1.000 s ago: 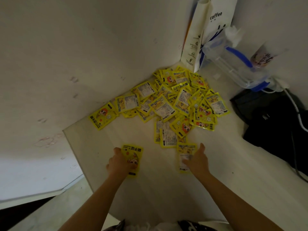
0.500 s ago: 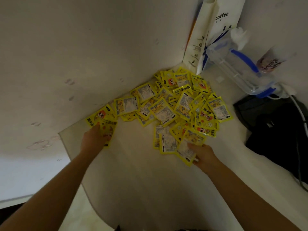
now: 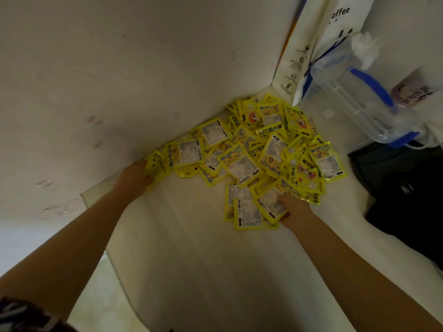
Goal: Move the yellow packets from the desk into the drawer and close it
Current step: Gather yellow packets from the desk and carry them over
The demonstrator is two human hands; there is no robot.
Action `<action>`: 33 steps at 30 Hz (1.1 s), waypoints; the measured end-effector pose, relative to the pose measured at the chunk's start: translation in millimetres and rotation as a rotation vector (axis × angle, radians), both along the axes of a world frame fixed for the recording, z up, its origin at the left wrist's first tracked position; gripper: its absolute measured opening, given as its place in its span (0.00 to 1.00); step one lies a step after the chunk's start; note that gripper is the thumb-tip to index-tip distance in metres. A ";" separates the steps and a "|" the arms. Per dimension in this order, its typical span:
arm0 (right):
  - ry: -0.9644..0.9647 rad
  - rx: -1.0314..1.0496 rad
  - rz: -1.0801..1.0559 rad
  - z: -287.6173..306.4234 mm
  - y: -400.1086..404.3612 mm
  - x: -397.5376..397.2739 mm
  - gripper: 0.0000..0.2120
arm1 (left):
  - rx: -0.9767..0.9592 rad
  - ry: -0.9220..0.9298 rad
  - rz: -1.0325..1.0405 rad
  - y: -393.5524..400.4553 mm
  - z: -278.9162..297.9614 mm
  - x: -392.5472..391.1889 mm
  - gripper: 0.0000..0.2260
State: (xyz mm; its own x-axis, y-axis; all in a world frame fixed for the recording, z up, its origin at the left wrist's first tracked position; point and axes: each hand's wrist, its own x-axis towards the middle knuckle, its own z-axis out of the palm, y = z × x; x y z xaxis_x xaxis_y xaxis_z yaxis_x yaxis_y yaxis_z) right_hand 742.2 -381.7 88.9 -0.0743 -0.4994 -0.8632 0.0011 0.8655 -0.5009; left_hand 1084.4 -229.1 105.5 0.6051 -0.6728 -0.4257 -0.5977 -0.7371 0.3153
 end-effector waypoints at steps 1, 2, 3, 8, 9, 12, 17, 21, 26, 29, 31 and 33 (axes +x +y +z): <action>0.012 0.009 -0.008 -1.3 -0.5 0.9 0.19 | -0.005 0.010 -0.013 1.2 -1.8 -3.6 0.27; 0.016 0.023 -0.012 -2.4 -1.3 1.3 0.18 | -0.013 0.014 -0.014 3.1 -3.7 -7.0 0.26; 0.011 0.035 -0.021 -4.4 -2.4 0.6 0.17 | -0.025 0.015 -0.008 4.8 -5.0 -10.5 0.24; -0.035 0.053 -0.036 -5.5 -4.6 -1.8 0.09 | -0.026 0.114 0.027 7.8 -3.6 -21.2 0.17; -0.043 0.058 -0.030 -4.2 -5.3 -1.5 0.10 | -0.008 0.102 0.001 7.9 -4.1 -21.4 0.17; -0.062 0.076 -0.013 3.6 -4.9 1.4 0.13 | 0.005 0.061 -0.073 7.0 -8.5 -19.9 0.20; -0.072 0.106 0.015 5.6 -2.9 0.0 0.09 | 0.138 0.054 -0.169 7.0 -18.1 -15.7 0.23; -0.051 0.130 0.035 4.9 0.3 -7.4 0.05 | 0.217 0.030 -0.128 9.1 -25.0 -15.9 0.27; -0.066 0.131 0.050 7.3 10.2 -15.4 0.02 | 0.154 0.086 0.006 9.9 -24.7 -26.6 0.38; -0.097 0.129 0.030 7.2 16.8 -22.4 0.02 | 0.150 0.072 0.064 12.2 -26.5 -26.0 0.44; -0.098 0.147 0.049 8.3 21.4 -26.1 0.02 | 0.226 0.062 0.053 12.8 -26.3 -23.2 0.43; -0.095 0.152 0.090 9.8 26.2 -29.5 0.02 | 0.309 0.064 0.010 14.7 -25.8 -20.3 0.41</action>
